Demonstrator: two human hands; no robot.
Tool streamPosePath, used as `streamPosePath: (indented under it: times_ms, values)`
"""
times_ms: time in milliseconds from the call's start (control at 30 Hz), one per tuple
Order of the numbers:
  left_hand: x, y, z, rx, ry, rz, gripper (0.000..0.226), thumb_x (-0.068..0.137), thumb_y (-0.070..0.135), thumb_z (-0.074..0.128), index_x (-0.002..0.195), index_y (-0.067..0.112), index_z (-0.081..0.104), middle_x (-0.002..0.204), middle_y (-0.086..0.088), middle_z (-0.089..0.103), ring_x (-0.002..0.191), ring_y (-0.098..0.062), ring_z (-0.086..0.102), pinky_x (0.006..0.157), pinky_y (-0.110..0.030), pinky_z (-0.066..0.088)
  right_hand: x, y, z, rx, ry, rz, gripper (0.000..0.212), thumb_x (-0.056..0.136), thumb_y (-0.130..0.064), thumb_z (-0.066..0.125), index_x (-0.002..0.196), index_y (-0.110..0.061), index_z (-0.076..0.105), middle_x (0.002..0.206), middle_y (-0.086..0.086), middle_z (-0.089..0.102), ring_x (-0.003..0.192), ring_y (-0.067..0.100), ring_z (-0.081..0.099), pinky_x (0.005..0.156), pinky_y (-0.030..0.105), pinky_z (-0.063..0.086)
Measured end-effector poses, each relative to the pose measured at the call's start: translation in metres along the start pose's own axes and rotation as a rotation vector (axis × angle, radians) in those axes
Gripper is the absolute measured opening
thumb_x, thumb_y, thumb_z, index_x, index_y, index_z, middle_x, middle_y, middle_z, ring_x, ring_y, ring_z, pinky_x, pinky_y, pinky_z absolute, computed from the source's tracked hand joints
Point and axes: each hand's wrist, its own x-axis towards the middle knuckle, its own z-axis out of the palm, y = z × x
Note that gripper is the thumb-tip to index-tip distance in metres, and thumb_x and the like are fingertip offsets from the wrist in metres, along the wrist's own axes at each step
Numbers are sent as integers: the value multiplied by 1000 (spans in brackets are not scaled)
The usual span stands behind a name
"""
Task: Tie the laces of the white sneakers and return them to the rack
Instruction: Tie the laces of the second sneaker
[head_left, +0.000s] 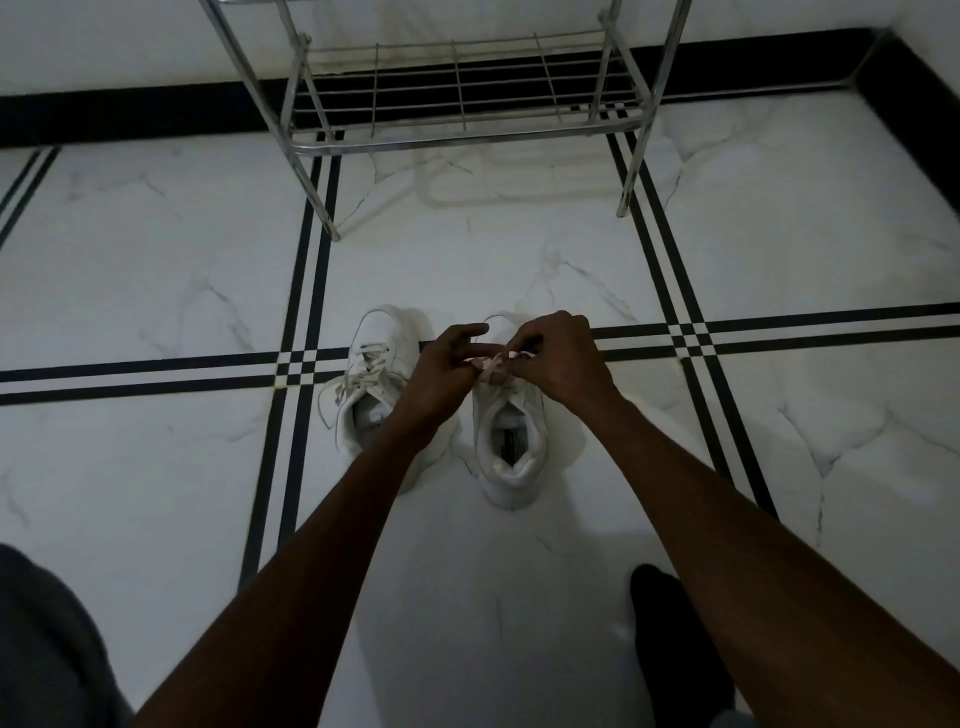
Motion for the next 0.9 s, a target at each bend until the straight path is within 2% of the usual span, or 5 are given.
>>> streamPosePath:
  times_ms: [133, 400, 533, 767, 900]
  values:
    - [2, -1, 7, 82, -36, 11, 45, 97, -1, 59, 139, 13, 56, 112, 1, 75, 92, -9, 74, 85, -31, 57, -3, -5, 9, 91, 84, 96, 8, 70, -13, 82, 77, -13, 80, 74, -1, 77, 67, 6, 69, 63, 10, 50]
    - [2, -1, 8, 363, 43, 97, 21, 94, 20, 69, 111, 12, 79, 101, -6, 79, 87, -17, 74, 79, -33, 60, -10, 3, -9, 504, -62, 348, 24, 71, -14, 87, 92, -7, 80, 88, 11, 78, 79, 17, 73, 58, 19, 55]
    - [0, -2, 12, 577, 165, 145, 18, 88, 24, 68, 100, 22, 81, 96, -1, 79, 88, -24, 70, 81, -45, 57, -17, 8, -21, 565, -173, 453, 24, 74, -16, 84, 97, -11, 79, 97, 5, 77, 93, 12, 70, 71, 24, 58]
    - [-16, -10, -19, 1088, 243, 150, 14, 94, 17, 63, 100, 20, 76, 104, -3, 74, 103, -36, 62, 99, -53, 43, -36, 35, -37, 702, -144, 860, 17, 81, -15, 79, 96, -9, 74, 104, 8, 77, 98, 16, 71, 90, 30, 51]
    - [-30, -23, -22, 1116, 232, 133, 17, 87, 3, 63, 91, 15, 74, 93, -6, 71, 90, -33, 65, 94, -47, 41, -46, 48, -40, 755, -139, 1040, 21, 84, -13, 74, 104, -6, 74, 106, 5, 77, 90, 8, 70, 79, 24, 48]
